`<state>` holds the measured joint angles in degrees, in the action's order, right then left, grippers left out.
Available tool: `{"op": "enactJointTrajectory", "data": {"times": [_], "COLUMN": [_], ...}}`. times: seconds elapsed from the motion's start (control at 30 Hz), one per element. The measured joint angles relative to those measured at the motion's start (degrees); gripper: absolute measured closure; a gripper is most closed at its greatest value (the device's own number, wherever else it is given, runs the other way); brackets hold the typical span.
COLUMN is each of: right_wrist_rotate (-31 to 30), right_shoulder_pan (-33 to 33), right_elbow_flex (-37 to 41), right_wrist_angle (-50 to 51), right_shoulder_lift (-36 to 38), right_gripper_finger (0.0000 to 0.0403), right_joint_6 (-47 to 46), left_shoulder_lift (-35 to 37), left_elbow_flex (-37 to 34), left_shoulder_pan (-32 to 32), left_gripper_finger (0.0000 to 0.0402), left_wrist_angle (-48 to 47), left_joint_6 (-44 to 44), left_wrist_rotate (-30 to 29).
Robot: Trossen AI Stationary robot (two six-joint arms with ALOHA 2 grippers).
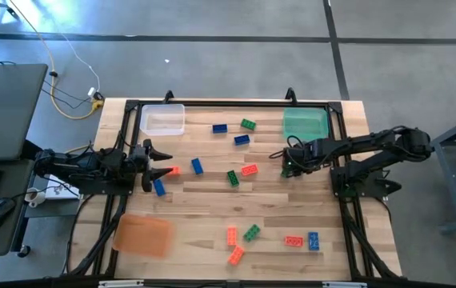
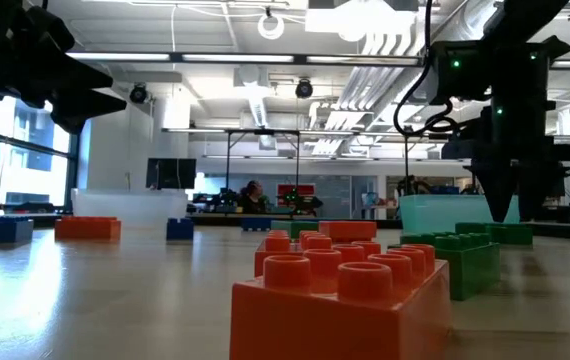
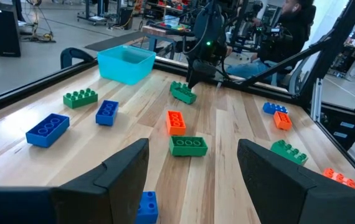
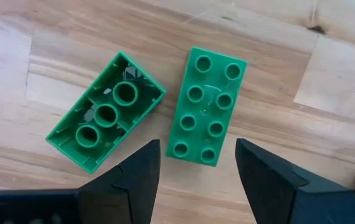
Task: Sort & place blocks by color
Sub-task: Put the green game piece into the green bin
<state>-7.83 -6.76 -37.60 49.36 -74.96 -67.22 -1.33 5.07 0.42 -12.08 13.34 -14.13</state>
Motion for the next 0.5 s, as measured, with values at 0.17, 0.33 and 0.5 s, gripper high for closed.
{"op": "enactJointTrajectory", "data": {"times": [0.17, 0.33, 0.5], "right_wrist_rotate": [-0.6, -0.7, -0.7], "right_shoulder_pan": [-0.9, -2.5, -3.0], "right_elbow_flex": [0.0, 0.0, 0.0], "right_wrist_angle": [-0.7, -0.7, -0.7], "right_shoulder_lift": [-0.1, -0.1, -0.1], "right_gripper_finger": [0.0206, 0.0206, 0.0206], "right_joint_6": [-0.1, 0.2, 0.3], "left_shoulder_lift": [0.0, 0.0, 0.0], "left_elbow_flex": [0.0, 0.0, 0.0], "left_shoulder_pan": [0.0, 0.0, 0.0], "left_gripper_finger": [0.0167, 0.0167, 0.0167], "left_wrist_angle": [0.0, 0.0, 0.0], "left_joint_6": [0.0, 0.0, 0.0], "left_wrist_rotate": [0.0, -0.1, -0.2]}}
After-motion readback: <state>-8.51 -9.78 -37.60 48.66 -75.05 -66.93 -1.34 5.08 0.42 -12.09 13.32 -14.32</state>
